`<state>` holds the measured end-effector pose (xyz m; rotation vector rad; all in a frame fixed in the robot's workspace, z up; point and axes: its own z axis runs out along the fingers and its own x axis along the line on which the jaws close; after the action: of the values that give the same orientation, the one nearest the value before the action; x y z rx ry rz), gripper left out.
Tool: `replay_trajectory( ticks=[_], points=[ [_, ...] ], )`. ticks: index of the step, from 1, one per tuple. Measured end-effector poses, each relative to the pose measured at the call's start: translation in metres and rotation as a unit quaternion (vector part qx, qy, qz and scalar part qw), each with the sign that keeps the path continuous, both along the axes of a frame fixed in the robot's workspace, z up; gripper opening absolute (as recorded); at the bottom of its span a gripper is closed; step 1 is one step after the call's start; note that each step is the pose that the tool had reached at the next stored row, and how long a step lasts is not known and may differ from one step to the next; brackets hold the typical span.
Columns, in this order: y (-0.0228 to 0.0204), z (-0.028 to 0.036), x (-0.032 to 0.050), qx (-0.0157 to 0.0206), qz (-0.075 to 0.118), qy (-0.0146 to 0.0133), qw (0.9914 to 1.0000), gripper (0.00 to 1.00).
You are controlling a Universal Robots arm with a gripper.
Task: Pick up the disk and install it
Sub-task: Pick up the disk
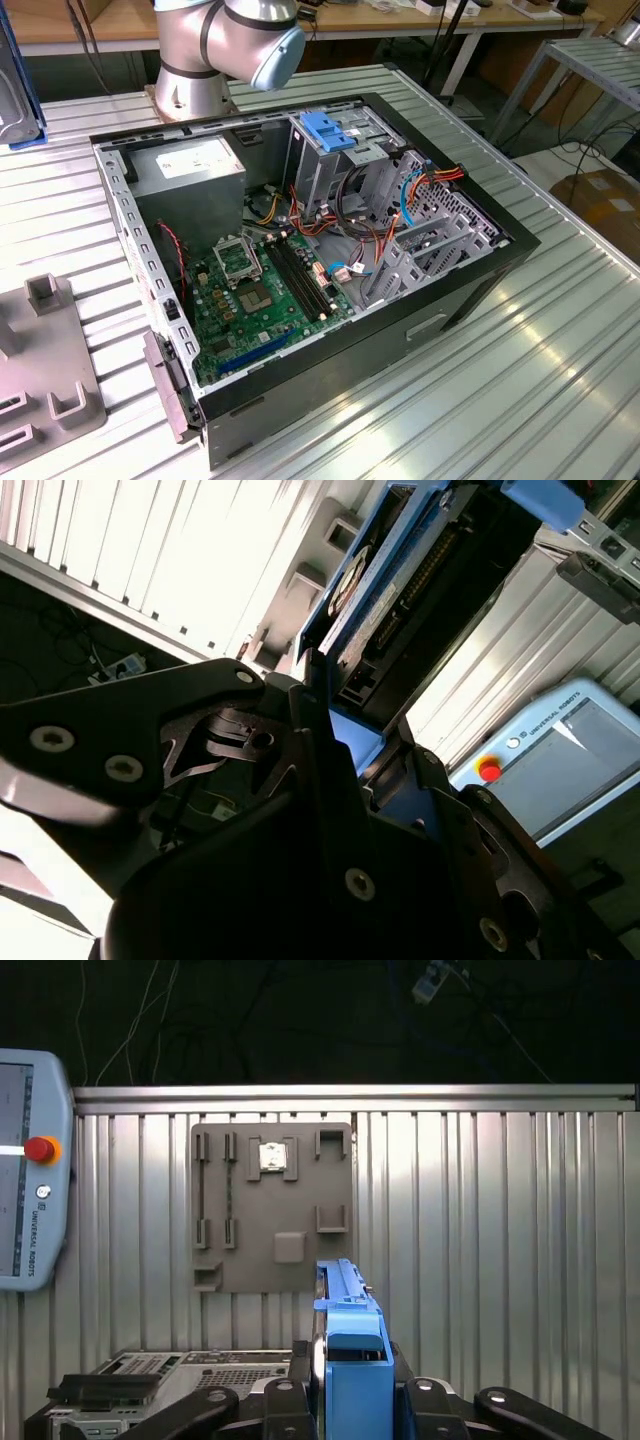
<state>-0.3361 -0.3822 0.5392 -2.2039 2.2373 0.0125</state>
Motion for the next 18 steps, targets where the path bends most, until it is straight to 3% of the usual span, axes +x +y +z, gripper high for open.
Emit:
replay_trajectory(
  ticks=[18],
  points=[
    [-0.0059,-0.0023,0.0344,-0.0002,0.000,0.0000,1.00000,0.37]
  ],
)
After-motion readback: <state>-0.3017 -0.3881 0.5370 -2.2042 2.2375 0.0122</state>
